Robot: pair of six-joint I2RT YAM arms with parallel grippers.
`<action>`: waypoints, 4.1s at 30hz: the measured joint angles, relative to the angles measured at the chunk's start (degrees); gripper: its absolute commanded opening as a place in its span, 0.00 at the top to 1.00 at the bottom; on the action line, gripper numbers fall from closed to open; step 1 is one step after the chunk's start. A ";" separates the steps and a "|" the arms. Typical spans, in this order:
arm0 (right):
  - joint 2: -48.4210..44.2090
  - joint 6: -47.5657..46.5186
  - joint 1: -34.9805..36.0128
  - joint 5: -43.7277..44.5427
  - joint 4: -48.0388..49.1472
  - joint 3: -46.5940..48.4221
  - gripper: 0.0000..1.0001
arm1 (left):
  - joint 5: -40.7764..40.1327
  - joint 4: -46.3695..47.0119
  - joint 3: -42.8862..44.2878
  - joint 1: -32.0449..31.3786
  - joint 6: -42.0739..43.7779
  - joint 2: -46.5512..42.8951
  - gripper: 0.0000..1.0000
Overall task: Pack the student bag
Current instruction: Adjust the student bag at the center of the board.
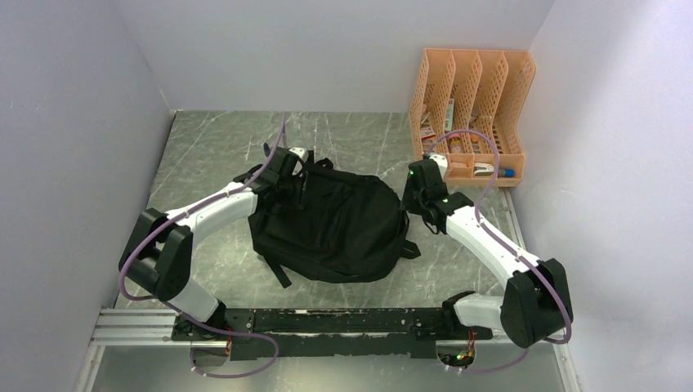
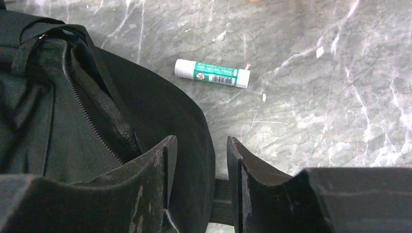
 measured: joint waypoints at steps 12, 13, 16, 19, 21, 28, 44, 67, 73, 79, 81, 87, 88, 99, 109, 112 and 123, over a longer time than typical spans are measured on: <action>1.97 -0.94 -0.07 -2.34 -2.01 2.27 0.50 | 0.00 0.02 -0.02 -0.37 -0.02 0.00 0.57; 1.44 -0.96 -0.07 -2.51 -2.97 2.78 0.49 | 0.00 0.02 -0.02 -0.37 -0.02 0.00 0.57; 0.07 -1.09 -0.07 -3.98 -6.75 5.64 0.47 | -0.02 0.00 -0.02 -0.42 -0.02 0.00 0.57; 0.02 -1.20 -0.07 -6.82 -10.64 8.94 0.46 | 0.00 0.00 -0.02 -0.42 -0.02 0.00 0.57; 0.02 -1.14 -0.07 -8.66 -12.96 9.22 0.46 | 0.00 0.00 -0.02 -0.42 -0.02 0.00 0.57; -0.04 -0.52 -0.07 -11.82 -20.72 8.15 0.48 | -0.02 0.00 -0.02 -0.44 -0.02 0.02 0.57; 7.48 -1.66 -0.42 -4.44 -15.91 7.37 0.43 | -0.04 0.02 -0.02 -0.72 0.00 0.15 0.57; 22.51 -8.00 -6.08 -9.27 -7.98 18.97 0.41 | -0.09 0.00 -0.02 -1.44 0.02 0.15 0.58; 10.40 -8.37 -6.29 -15.10 -1.38 17.11 0.42 | -0.02 0.11 -0.02 -1.44 0.02 0.09 0.56; -1.38 -5.64 -5.55 -27.50 6.47 11.43 0.50 | 1.16 0.46 -0.61 -1.53 -0.02 -2.01 0.54; -1.75 -4.52 -3.67 -31.06 7.28 9.73 0.53 | 2.12 0.42 -0.98 -1.60 -0.26 -3.80 0.53; -0.13 -3.39 10.27 -34.75 3.96 6.73 0.65 | 5.05 0.79 -4.52 -2.86 -3.30 -10.93 0.53; -0.11 -3.23 12.66 -35.10 3.21 6.29 0.66 | 5.55 0.70 -5.27 -3.43 -4.04 -11.91 0.53; -8.04 6.27 25.64 -34.99 1.77 -11.10 0.78 | 8.70 1.97 -19.41 -14.58 -14.60 -23.10 0.55; -14.93 23.04 27.39 -24.04 4.48 -24.59 0.76 | 8.41 10.03 -30.18 -16.41 -23.65 -23.08 0.58; -15.10 25.18 27.41 -22.34 6.05 -26.10 0.71 | 7.69 13.55 -32.41 -16.48 -25.27 -22.75 0.59; -16.52 19.96 27.78 -20.26 3.96 -21.59 0.55 | 6.23 23.21 -37.59 -16.50 -27.67 -20.79 0.58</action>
